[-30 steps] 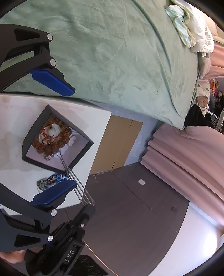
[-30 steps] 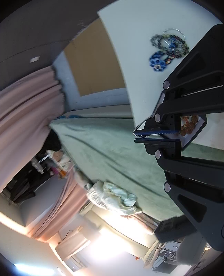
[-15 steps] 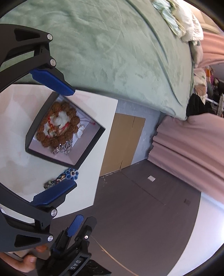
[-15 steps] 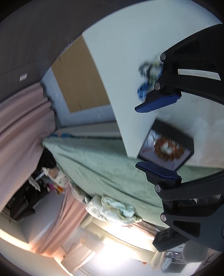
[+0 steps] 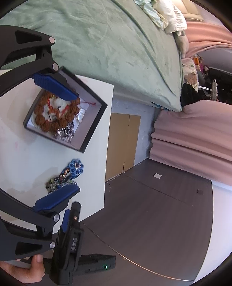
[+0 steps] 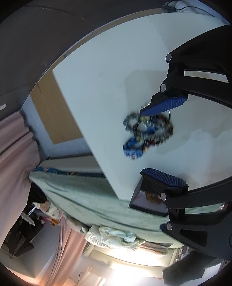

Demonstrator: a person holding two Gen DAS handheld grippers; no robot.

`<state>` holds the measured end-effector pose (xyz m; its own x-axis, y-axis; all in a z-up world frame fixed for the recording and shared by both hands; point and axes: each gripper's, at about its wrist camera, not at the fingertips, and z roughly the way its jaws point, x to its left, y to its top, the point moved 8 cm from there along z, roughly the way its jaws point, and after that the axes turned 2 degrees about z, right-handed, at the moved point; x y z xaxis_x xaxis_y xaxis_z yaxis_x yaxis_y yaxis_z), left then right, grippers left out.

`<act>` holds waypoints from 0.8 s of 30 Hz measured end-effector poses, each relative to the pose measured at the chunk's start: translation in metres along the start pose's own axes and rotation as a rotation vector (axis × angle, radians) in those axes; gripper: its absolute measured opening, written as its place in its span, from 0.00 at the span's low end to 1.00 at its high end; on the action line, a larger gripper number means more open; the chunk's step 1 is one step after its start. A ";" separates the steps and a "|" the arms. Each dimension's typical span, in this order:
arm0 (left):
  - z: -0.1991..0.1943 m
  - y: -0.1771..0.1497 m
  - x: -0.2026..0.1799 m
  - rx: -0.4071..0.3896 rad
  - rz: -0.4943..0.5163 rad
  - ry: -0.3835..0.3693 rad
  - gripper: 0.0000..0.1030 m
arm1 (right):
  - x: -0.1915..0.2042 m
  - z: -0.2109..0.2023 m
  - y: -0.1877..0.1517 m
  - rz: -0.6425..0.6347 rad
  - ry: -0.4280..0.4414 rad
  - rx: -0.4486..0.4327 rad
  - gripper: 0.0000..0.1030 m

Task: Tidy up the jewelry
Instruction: 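Reach back and grasp the green-and-black bead bracelet with the right tool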

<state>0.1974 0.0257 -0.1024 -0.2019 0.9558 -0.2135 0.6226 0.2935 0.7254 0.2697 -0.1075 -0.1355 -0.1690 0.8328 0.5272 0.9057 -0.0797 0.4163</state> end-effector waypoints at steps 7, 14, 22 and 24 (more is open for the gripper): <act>0.013 -0.004 -0.015 0.004 0.003 0.002 0.82 | -0.018 0.028 -0.009 -0.010 -0.035 0.084 0.33; 0.025 -0.009 -0.027 0.020 0.027 -0.002 0.82 | -0.025 0.038 -0.014 -0.033 -0.054 0.115 0.08; 0.029 -0.013 -0.037 0.014 0.057 0.001 0.81 | -0.015 0.007 -0.002 0.000 0.049 0.032 0.08; 0.029 -0.014 -0.037 0.010 0.058 0.004 0.81 | -0.011 -0.002 -0.001 0.011 0.081 0.019 0.08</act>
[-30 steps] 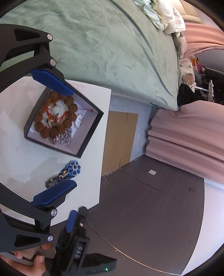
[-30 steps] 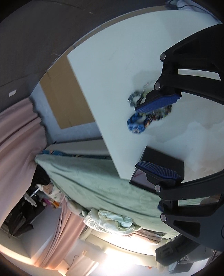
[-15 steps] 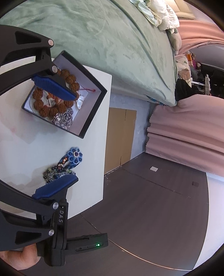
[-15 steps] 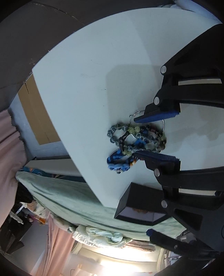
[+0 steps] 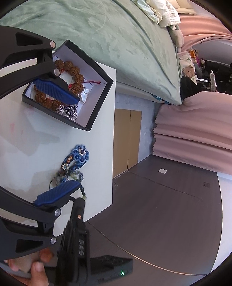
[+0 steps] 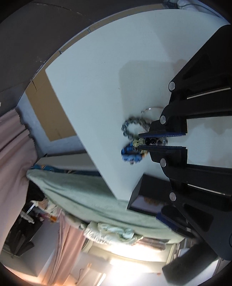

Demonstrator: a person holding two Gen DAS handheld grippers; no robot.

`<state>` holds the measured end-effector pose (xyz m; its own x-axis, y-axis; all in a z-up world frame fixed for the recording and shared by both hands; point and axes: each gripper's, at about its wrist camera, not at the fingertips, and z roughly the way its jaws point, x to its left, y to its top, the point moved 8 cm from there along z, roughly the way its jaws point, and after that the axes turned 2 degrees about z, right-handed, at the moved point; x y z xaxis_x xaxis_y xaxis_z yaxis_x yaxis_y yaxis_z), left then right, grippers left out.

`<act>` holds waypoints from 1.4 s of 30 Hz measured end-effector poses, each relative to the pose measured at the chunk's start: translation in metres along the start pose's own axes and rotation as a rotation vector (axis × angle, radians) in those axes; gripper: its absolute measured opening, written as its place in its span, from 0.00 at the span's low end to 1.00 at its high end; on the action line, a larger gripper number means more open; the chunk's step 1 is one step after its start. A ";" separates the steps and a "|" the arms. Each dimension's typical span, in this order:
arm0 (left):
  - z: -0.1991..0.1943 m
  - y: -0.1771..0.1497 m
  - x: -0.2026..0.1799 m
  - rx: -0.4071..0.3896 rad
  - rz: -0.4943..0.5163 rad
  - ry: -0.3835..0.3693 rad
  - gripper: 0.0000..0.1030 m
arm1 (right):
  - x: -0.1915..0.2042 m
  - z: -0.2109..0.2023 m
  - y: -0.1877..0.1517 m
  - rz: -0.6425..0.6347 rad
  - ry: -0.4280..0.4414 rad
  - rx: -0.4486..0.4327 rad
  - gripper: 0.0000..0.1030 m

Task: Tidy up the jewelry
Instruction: 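Reach back and grasp the green-and-black bead bracelet with the right tool, then grasp the grey bead bracelet with the left tool while the right tool lifts its bracelet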

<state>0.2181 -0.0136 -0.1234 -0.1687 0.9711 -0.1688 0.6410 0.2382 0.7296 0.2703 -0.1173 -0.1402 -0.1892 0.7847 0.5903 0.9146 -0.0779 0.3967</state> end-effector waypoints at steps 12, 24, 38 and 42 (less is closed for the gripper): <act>0.018 -0.009 -0.018 0.021 0.028 0.008 0.75 | 0.026 -0.052 0.018 0.042 0.166 -0.099 0.08; 0.057 -0.022 -0.063 0.082 0.086 -0.032 0.48 | -0.023 -0.080 0.052 0.233 0.154 -0.227 0.08; 0.116 -0.025 -0.079 0.189 0.134 -0.040 0.30 | -0.027 -0.086 0.053 0.252 0.183 -0.235 0.08; 0.122 -0.026 -0.081 0.199 0.143 -0.015 0.27 | -0.028 -0.086 0.053 0.253 0.185 -0.233 0.08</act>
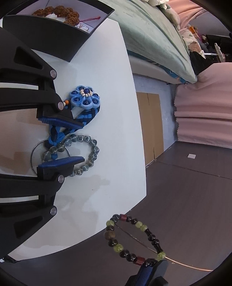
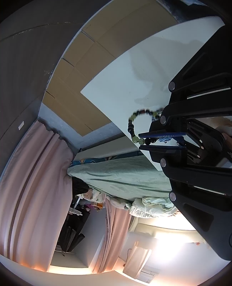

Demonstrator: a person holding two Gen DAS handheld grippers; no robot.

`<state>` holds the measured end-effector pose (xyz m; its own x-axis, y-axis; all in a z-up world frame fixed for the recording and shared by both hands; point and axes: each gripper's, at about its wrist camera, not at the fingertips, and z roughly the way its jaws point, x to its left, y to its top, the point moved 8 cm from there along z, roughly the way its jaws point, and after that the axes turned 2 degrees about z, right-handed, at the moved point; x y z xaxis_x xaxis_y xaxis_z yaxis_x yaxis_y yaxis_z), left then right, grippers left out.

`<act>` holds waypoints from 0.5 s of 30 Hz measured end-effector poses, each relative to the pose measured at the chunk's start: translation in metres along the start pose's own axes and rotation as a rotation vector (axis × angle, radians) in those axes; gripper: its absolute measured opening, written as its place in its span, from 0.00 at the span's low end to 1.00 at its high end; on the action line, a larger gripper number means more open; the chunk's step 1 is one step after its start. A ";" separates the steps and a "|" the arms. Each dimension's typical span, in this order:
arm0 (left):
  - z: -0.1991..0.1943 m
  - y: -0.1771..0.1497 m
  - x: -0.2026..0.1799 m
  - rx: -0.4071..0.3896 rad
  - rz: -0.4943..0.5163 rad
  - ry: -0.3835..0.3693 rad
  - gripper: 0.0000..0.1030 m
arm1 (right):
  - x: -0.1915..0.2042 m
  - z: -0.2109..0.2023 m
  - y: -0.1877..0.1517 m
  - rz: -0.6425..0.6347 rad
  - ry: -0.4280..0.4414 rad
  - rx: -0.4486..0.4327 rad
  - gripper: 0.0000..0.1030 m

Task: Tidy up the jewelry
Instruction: 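Grasp the grey bead bracelet with the left tool while the right tool lifts its bracelet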

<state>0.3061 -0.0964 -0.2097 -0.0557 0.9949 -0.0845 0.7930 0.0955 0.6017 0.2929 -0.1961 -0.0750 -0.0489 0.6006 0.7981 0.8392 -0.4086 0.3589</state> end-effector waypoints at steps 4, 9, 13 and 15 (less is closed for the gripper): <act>0.000 -0.003 0.002 0.007 0.029 0.064 0.11 | -0.001 0.000 -0.001 -0.004 -0.001 0.005 0.08; -0.002 -0.007 0.001 0.018 0.060 0.073 0.07 | -0.001 0.000 -0.002 -0.005 -0.004 0.007 0.08; -0.015 -0.005 0.006 -0.001 0.020 0.022 0.06 | -0.001 0.001 -0.002 -0.007 -0.008 0.006 0.08; -0.025 -0.002 0.007 -0.023 0.015 0.008 0.06 | -0.001 0.001 -0.003 -0.010 -0.011 0.006 0.08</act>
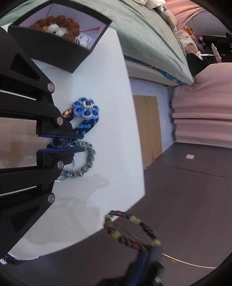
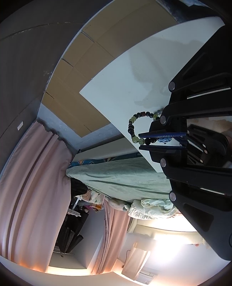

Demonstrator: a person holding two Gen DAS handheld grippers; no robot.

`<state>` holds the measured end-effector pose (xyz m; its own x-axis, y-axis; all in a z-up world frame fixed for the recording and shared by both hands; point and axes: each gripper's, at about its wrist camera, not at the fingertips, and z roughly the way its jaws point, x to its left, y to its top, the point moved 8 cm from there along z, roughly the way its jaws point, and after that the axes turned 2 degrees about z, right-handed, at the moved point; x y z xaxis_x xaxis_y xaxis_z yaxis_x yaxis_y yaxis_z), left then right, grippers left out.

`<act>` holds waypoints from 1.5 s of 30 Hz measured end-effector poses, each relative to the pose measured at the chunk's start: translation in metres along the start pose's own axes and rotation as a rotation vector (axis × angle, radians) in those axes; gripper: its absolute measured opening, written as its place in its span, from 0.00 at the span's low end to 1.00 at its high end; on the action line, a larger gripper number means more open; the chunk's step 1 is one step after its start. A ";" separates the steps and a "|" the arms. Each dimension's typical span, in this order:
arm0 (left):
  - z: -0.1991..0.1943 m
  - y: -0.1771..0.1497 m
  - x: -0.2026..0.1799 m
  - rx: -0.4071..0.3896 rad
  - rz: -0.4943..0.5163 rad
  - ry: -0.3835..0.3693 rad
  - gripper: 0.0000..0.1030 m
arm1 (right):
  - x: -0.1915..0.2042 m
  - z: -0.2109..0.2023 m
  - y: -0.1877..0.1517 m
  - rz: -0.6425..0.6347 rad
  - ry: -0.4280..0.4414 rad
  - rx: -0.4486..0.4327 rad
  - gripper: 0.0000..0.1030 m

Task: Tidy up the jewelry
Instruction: 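Grasp the grey bead bracelet with the left tool while the right tool lifts its bracelet, then carry both bracelets over the box and open both tools to drop them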

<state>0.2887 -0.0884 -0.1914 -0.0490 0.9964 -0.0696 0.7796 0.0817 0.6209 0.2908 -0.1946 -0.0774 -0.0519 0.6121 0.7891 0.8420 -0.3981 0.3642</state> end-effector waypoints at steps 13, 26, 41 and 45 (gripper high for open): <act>-0.068 0.024 0.014 -0.113 -0.077 -0.080 0.06 | 0.019 0.014 -0.012 -0.042 0.011 0.018 0.08; -0.132 0.040 0.070 -0.212 -0.185 -0.076 0.06 | 0.074 0.039 -0.045 -0.152 0.133 0.079 0.09; -0.156 0.026 0.129 -0.223 -0.285 -0.018 0.07 | 0.116 0.073 -0.083 -0.226 0.205 0.152 0.09; -0.146 0.017 0.148 -0.178 -0.335 -0.018 0.08 | 0.125 0.086 -0.096 -0.240 0.210 0.178 0.09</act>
<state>0.2033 0.0644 -0.0773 -0.2709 0.9133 -0.3043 0.6018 0.4073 0.6870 0.2492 -0.0212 -0.0561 -0.3530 0.5123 0.7829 0.8717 -0.1240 0.4741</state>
